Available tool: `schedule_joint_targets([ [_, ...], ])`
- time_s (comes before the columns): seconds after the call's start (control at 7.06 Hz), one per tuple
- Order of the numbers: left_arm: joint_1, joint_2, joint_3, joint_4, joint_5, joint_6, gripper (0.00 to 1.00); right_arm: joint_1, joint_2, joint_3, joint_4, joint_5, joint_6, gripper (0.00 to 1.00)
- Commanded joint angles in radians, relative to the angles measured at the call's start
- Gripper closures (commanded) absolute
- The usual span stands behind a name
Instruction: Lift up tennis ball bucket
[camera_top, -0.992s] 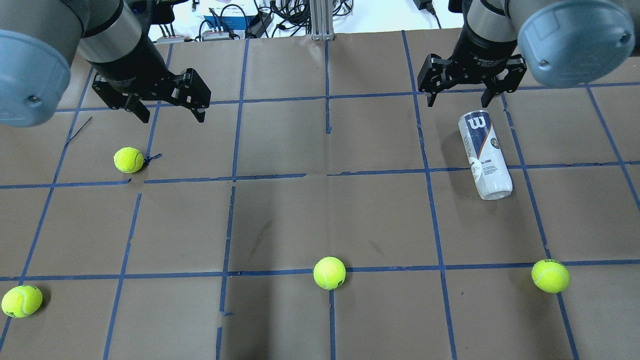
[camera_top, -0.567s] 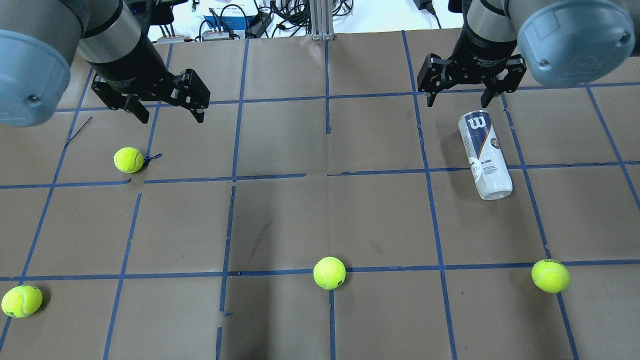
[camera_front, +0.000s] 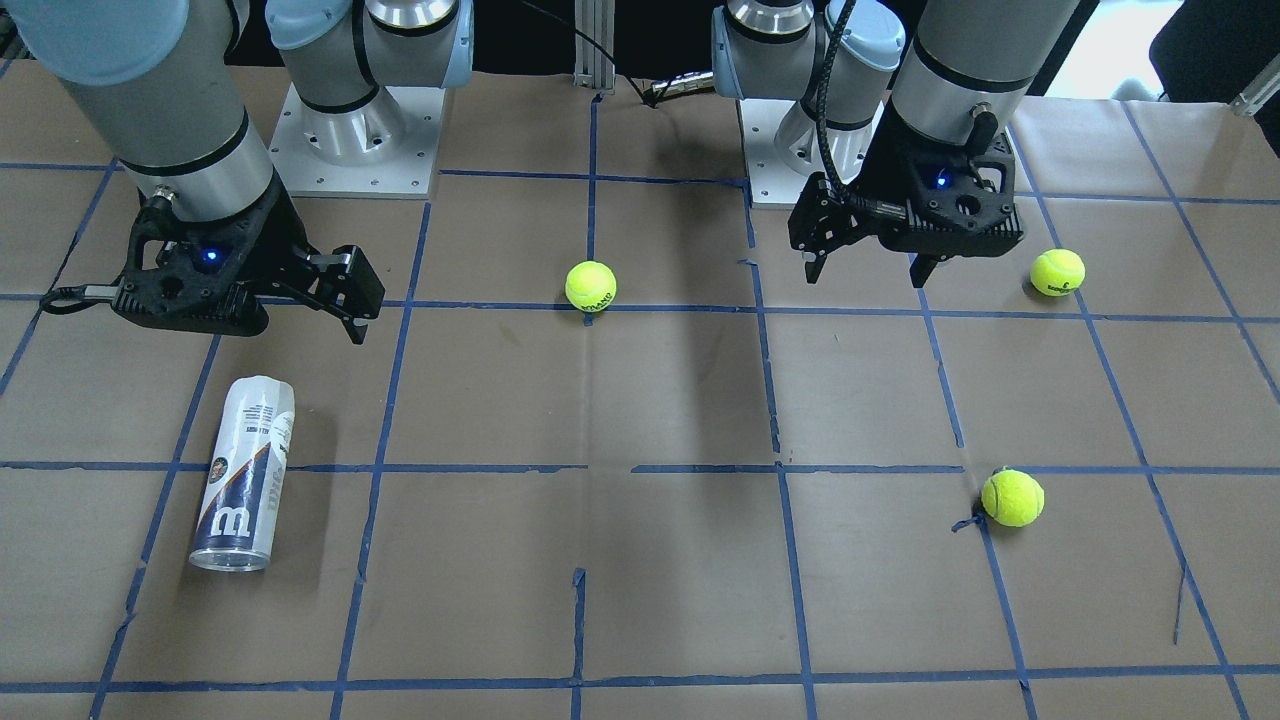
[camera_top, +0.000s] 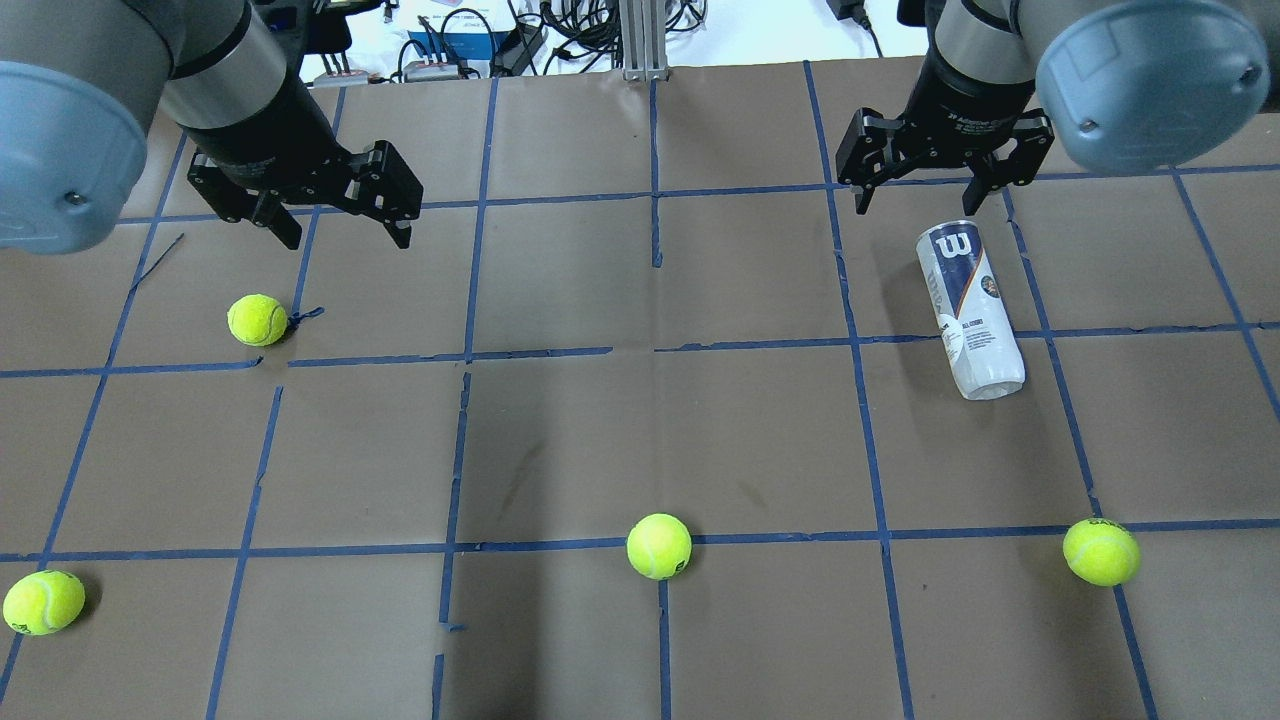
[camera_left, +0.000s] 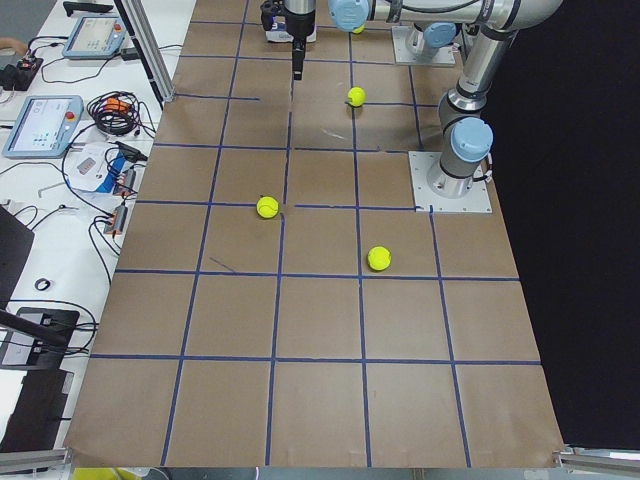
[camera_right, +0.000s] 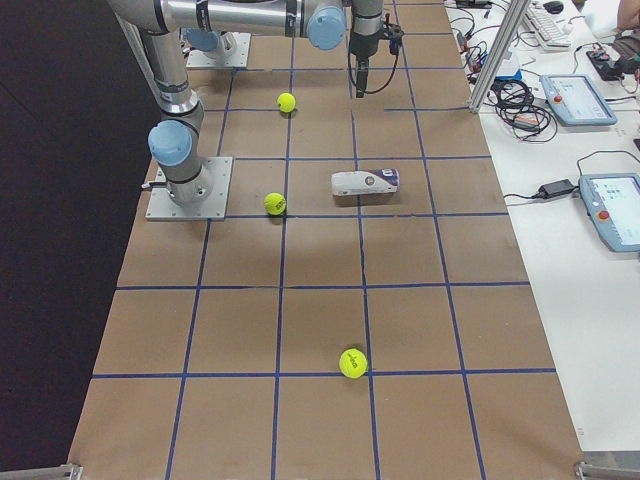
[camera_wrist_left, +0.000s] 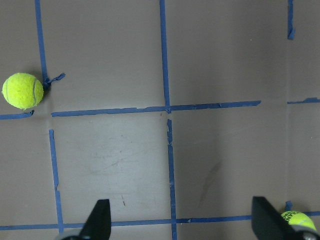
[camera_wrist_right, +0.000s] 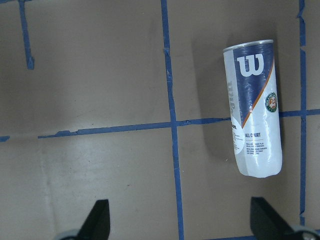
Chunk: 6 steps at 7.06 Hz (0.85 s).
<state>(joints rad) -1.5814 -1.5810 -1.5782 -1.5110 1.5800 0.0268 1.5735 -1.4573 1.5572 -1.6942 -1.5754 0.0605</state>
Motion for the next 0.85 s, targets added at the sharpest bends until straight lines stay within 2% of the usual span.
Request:
schedule_joint_targets([
  [0.0, 0.000, -0.001, 0.000, 0.000, -0.003, -0.004, 0.00, -0.123, 0.041, 0.029, -0.012, 0.001, -0.164, 0.00],
  [0.14, 0.000, -0.002, -0.002, 0.000, -0.002, -0.002, 0.00, -0.204, 0.076, 0.085, -0.077, 0.000, -0.238, 0.00],
  [0.28, -0.003, -0.004, -0.005, 0.000, -0.002, -0.005, 0.00, -0.232, 0.099, 0.156, -0.201, -0.002, -0.348, 0.00],
  [0.43, 0.000, -0.002, -0.008, 0.002, -0.002, 0.001, 0.00, -0.234, 0.132, 0.190, -0.310, -0.006, -0.355, 0.00],
  [0.71, 0.000, 0.003, -0.019, 0.024, -0.003, -0.004, 0.00, -0.236, 0.230, 0.188, -0.378, -0.011, -0.354, 0.00],
])
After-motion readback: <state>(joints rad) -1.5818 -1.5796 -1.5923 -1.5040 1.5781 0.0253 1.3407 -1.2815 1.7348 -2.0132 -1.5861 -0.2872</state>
